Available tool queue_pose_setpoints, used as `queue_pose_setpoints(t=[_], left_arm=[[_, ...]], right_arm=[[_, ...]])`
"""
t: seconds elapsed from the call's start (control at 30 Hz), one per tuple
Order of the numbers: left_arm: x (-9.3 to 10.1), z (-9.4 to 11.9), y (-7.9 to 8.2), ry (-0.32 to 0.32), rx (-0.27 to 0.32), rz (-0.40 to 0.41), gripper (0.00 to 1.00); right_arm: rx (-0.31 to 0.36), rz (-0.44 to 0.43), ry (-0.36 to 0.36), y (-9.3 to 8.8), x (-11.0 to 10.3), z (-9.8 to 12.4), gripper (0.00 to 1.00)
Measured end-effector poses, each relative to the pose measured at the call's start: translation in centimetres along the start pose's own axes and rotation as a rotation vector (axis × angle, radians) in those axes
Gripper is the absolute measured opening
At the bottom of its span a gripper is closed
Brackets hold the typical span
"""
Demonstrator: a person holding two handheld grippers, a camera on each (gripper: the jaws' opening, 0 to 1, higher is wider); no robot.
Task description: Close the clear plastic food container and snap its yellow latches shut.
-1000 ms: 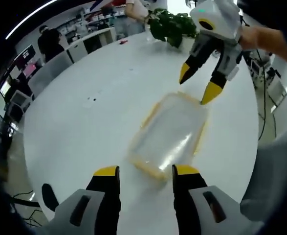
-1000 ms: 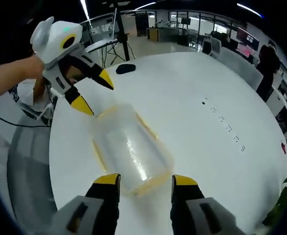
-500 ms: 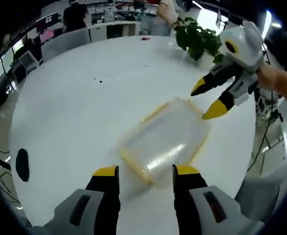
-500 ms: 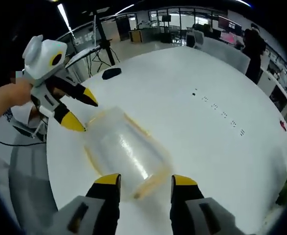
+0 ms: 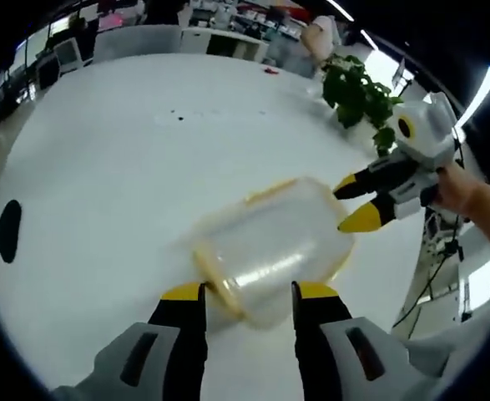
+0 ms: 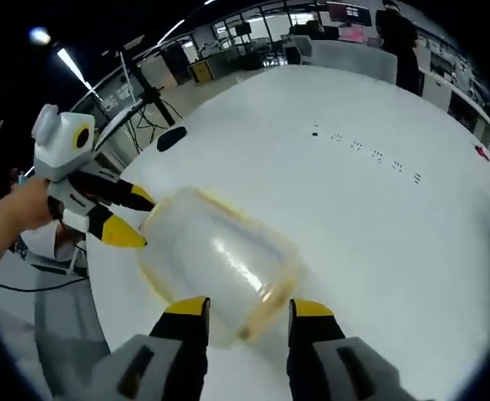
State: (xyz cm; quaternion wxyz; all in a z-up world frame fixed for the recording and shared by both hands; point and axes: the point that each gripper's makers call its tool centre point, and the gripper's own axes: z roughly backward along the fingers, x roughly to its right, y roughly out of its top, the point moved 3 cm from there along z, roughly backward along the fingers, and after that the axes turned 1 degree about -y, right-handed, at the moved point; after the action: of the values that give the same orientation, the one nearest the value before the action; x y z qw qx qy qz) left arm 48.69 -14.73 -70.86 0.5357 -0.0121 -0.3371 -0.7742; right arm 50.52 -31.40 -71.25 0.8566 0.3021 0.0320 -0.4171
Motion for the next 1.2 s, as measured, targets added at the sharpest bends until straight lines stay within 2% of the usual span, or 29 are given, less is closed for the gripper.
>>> queue_pose_setpoints(t=[0.33,0.6,0.63,0.67,0.7,0.73,0.8,0.87,0.9,1.07,1.2], left_arm=[[-0.3,-0.3,-0.1,0.004,-0.006,0.016,0.32],[-0.1,-0.5,-0.1,0.006,-0.015,0.001,0.29],[-0.3,-0.4,-0.3,0.034,-0.021,0.046,0.27],[0.1,0.0,0.4,0.018,-0.017,0.029,0.27],[0.6,-0.1,0.6,0.002,-0.014,0.000,0.27],[0.8,-0.5,0.4,0.003,-0.011,0.008,0.27],[0.1,-0.6,0.1,-0.019,0.004,0.025,0.27],[0.0,-0.5,0.0,-0.013,0.010,0.023,0.28],[-0.2,-0.4,0.0,0.014,-0.006,0.016,0.28],[-0.2,-0.5,0.1,0.001,-0.014,0.008,0.28],[-0.4,-0.4,0.3,-0.002,-0.017,0.007,0.28]], right_arm=[[0.010,-0.052,0.018,0.0,0.0,-0.1,0.34],[0.020,-0.060,0.023,-0.1,-0.2,-0.2,0.27],[-0.034,-0.188,0.033,-0.9,-1.0,0.0,0.27],[0.001,-0.109,0.003,0.2,-0.2,-0.2,0.26],[-0.027,-0.117,0.016,0.1,-0.4,0.0,0.25],[-0.033,-0.102,0.014,0.2,-0.4,-0.1,0.26],[-0.024,-0.111,0.017,0.1,-0.3,-0.1,0.26],[-0.012,-0.120,0.014,0.3,-0.4,-0.1,0.26],[-0.011,-0.125,0.008,0.2,-0.5,-0.1,0.26],[0.009,-0.148,0.005,0.0,-0.6,-0.2,0.27],[0.000,-0.166,-0.009,-0.1,-0.9,-0.3,0.27]])
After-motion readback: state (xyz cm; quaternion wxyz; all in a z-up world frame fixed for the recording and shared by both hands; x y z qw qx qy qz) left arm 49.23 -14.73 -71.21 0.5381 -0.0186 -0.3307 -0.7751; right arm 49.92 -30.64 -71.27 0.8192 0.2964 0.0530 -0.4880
